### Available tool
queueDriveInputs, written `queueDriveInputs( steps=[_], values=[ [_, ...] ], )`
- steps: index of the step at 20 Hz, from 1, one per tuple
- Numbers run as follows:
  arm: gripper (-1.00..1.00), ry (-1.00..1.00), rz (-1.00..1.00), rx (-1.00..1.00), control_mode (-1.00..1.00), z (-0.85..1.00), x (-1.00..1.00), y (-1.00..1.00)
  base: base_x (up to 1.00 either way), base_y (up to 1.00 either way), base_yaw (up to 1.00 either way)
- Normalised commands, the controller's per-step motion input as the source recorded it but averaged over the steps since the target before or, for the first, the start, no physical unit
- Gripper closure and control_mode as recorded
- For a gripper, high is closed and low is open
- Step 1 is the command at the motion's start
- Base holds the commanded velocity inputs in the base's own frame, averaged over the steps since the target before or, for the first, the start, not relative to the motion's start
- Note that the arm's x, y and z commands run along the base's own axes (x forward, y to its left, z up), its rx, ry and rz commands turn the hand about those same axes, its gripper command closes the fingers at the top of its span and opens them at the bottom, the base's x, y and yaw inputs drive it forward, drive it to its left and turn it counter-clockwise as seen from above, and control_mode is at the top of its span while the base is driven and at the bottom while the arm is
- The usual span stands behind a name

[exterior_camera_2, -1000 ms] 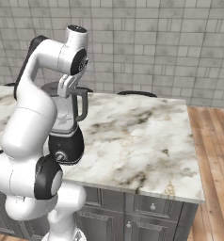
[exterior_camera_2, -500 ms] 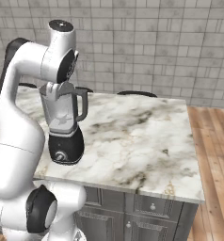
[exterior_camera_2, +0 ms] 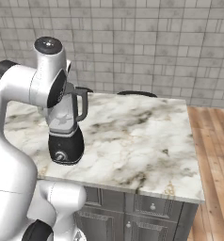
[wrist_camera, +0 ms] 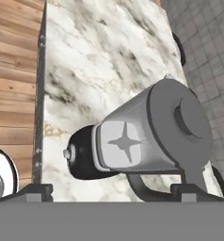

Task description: Close the lid blender by securely placing the lid on top.

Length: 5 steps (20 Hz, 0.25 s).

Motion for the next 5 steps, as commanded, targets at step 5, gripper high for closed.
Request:
queueDriveInputs(
  steps=[5],
  values=[
    [-1.00,0.00,0.00,0.00,-1.00,0.00,0.00,0.00,0.00,0.00,0.00]
  ],
)
